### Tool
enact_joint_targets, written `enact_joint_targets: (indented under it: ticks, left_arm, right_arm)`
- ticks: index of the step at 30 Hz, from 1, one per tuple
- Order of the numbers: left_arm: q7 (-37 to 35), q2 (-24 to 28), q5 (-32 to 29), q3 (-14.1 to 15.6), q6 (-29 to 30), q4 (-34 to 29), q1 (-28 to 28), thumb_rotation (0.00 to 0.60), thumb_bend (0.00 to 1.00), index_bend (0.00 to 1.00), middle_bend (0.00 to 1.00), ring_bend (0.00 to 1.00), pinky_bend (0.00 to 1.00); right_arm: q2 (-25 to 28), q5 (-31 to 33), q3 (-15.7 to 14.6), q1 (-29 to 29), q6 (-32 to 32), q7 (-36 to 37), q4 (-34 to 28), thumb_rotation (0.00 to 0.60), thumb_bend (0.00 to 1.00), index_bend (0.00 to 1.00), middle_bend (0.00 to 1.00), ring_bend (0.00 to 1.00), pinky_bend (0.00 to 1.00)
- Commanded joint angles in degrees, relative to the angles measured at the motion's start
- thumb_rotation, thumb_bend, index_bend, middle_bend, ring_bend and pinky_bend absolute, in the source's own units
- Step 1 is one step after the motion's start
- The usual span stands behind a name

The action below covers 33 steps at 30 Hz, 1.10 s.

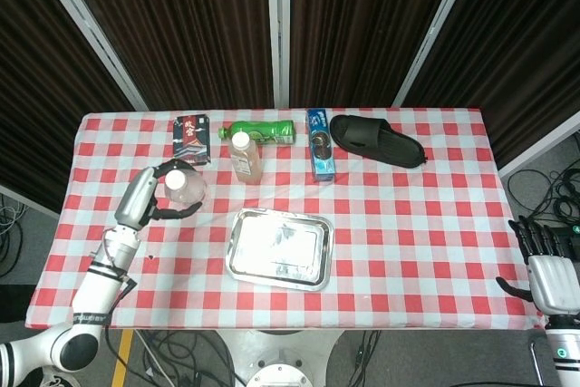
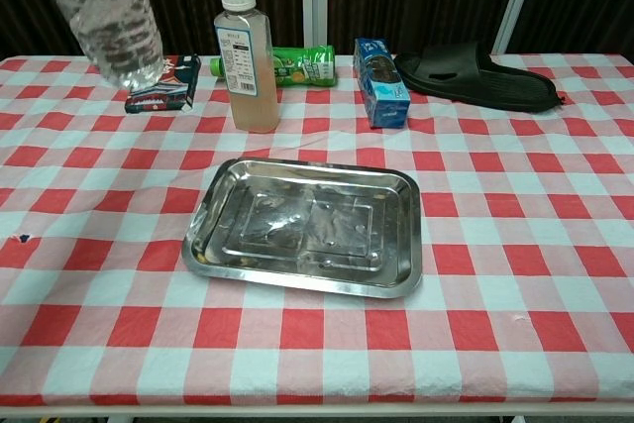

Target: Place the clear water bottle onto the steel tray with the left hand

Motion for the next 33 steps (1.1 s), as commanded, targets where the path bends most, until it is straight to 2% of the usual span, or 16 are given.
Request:
enact_joint_targets:
  ticks: [1, 3, 6, 8, 9, 11, 13, 15, 22, 27, 33]
  left_arm:
    - [2.45, -2.71, -2.78, 4.78, -3.33, 5.62, -0.51, 0.600, 0.31, 0.54, 0.60, 0.40, 0.38]
    - [2.77, -2.36, -0.84, 3.08, -2.32, 5.02, -1.56, 0.600, 0.31, 0.53, 0.60, 0.41, 0.38]
    - [3.04, -0.73, 0.76, -2.17, -1.30, 2.43, -4.57, 0.600, 0.31, 0.53, 0.60, 0.41, 0.38]
    - [3.65, 0.44, 0.64, -3.00, -1.31, 1.29, -5.16, 0.600, 0.31, 0.53, 0.60, 0.42, 0.38]
    - [3.50, 0.96, 0.14, -2.62, -1.51, 0.73, -4.88, 0.600, 0.31, 0.53, 0.60, 0.42, 0.38]
    - [2.83, 1.49, -1.47, -0.08, -2.18, 0.71, -3.37, 0.600, 0.31, 0.52, 0.60, 0.42, 0.38]
    - [1.43, 0.40, -4.40, 2.70, -3.16, 2.66, -1.90, 0.600, 0.31, 0.52, 0.60, 0.42, 0.38]
    - [1.18, -0.79, -6.07, 3.98, -4.26, 4.87, -1.84, 0.600, 0.31, 0.52, 0.60, 0.42, 0.38]
    - [-0.52, -0.08, -5.04, 0.93, -4.38, 3.85, -3.63, 0.600, 0.31, 0.52, 0.60, 0.42, 0.38]
    - [-2.06, -1.27, -7.76, -0.60, -4.97, 1.15, -5.00, 0.600, 0.31, 0.52, 0.61, 0.42, 0.38]
    - [1.88, -4.11, -8.97, 0.57, -5.49, -0.33, -7.87, 0.600, 0.31, 0.52, 0.61, 0.42, 0.39]
  right_arm:
    - [-0.14, 0.09, 0.00, 0.03, -0.10, 0.05, 0.21, 0.600, 0.07, 0.00, 0.00, 0.00, 0.00]
    - [-0.15, 0.01, 0.05, 0.06, 0.06, 0.02, 0.16, 0.600, 0.07, 0.00, 0.00, 0.00, 0.00]
    - [-0.27, -0.07, 0.00, 0.09, 0.06, -0.38, 0.30, 0.600, 0.07, 0.00, 0.00, 0.00, 0.00]
    - [-0.33, -0.04, -0.10, 0.14, -0.22, -0.56, 0.28, 0.600, 0.07, 0.00, 0.00, 0.00, 0.00]
    - [-0.34, -0.01, -0.15, 0.17, -0.38, -0.64, 0.27, 0.600, 0.07, 0.00, 0.00, 0.00, 0.00]
    - [-0.38, 0.06, -0.23, 0.17, -0.60, -0.65, 0.31, 0.600, 0.07, 0.00, 0.00, 0.00, 0.00]
    - [-0.40, 0.14, -0.20, 0.15, -0.63, -0.50, 0.40, 0.600, 0.07, 0.00, 0.00, 0.00, 0.00]
    - [-0.44, 0.15, -0.14, 0.17, -0.58, -0.41, 0.47, 0.600, 0.07, 0.00, 0.00, 0.00, 0.00]
    - [-0.59, 0.17, -0.13, 0.28, -0.73, -0.67, 0.62, 0.600, 0.07, 0.00, 0.00, 0.00, 0.00]
    - [-0.72, 0.22, -0.12, 0.24, -0.68, -0.82, 0.81, 0.600, 0.07, 0.00, 0.00, 0.00, 0.00]
    - [-1.02, 0.88, 0.11, 0.33, -1.26, -1.07, 1.36, 0.600, 0.07, 0.00, 0.00, 0.00, 0.00]
